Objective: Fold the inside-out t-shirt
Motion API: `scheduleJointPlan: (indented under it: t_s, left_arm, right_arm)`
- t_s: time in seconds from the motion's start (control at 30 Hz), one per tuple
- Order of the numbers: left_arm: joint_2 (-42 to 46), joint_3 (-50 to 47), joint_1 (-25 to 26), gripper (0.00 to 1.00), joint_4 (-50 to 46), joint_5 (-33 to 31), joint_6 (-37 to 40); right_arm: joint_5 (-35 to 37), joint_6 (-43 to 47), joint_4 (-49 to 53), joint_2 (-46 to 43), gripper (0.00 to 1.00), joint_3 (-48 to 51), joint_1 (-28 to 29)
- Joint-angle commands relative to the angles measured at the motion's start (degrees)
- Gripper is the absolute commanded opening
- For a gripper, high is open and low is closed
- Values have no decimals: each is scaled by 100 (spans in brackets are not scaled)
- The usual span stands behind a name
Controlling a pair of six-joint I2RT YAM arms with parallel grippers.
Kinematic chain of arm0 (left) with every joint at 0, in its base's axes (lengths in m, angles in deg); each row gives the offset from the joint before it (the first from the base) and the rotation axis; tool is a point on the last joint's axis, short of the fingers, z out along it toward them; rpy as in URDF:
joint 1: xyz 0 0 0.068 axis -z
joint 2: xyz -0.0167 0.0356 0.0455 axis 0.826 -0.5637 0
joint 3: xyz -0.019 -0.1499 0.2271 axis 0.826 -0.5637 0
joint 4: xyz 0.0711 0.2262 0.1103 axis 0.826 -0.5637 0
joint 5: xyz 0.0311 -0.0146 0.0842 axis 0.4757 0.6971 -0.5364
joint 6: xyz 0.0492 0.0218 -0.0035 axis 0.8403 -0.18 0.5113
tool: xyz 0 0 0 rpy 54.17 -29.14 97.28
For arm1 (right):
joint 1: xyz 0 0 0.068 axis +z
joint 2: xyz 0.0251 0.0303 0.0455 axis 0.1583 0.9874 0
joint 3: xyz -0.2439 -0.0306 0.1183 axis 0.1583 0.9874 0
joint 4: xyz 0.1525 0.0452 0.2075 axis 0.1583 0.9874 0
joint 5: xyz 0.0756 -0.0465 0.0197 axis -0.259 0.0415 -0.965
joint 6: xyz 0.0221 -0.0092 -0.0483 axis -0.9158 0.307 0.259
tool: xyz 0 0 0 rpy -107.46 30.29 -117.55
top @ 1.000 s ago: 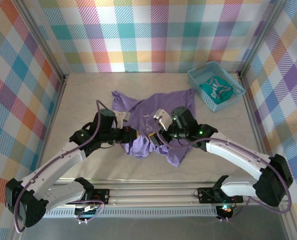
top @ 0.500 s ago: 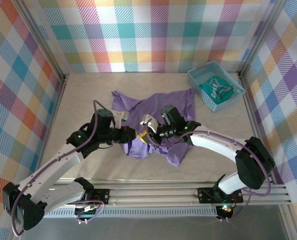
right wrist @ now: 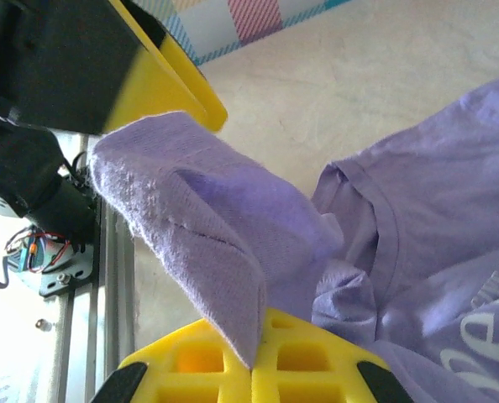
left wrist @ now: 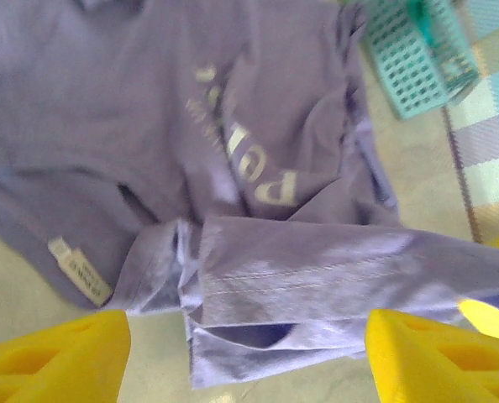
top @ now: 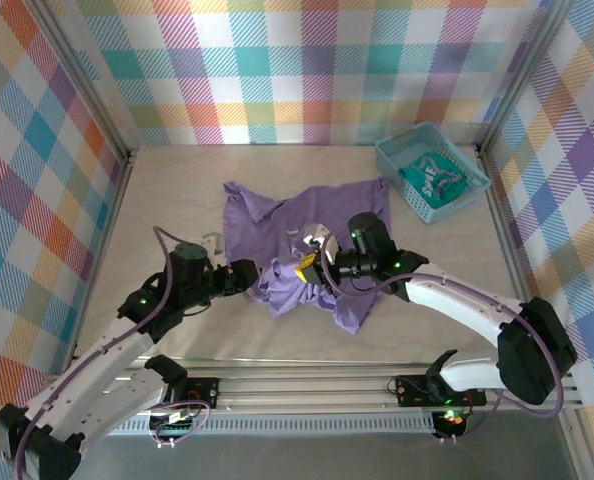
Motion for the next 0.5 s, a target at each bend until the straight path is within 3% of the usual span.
scheduleJointPlan:
  t_s: [0.0,0.2,0.33,0.4,0.47]
  left_arm:
    - [-7,-534,-159,76,732,651,-1024]
    - [-127,-1387,-498,81,1989,912,-2138]
    - [-391,-1481,-504,83,2149,904,-2212]
    - [-371,-1385,-508,83,1944,789,-2009]
    - [-334,-1183,-513,83,1499,613,-1693]
  right_arm:
    - [73,-258,-424,-162,0,151,-48]
    - [91,-460,-735,-166,0,239,-48]
    - [213,-598,-877,-109,4,245,-43]
    - [592,-593,-592,-71,12,214,-39]
    - [1455,-770,18,-20,18,110,-39]
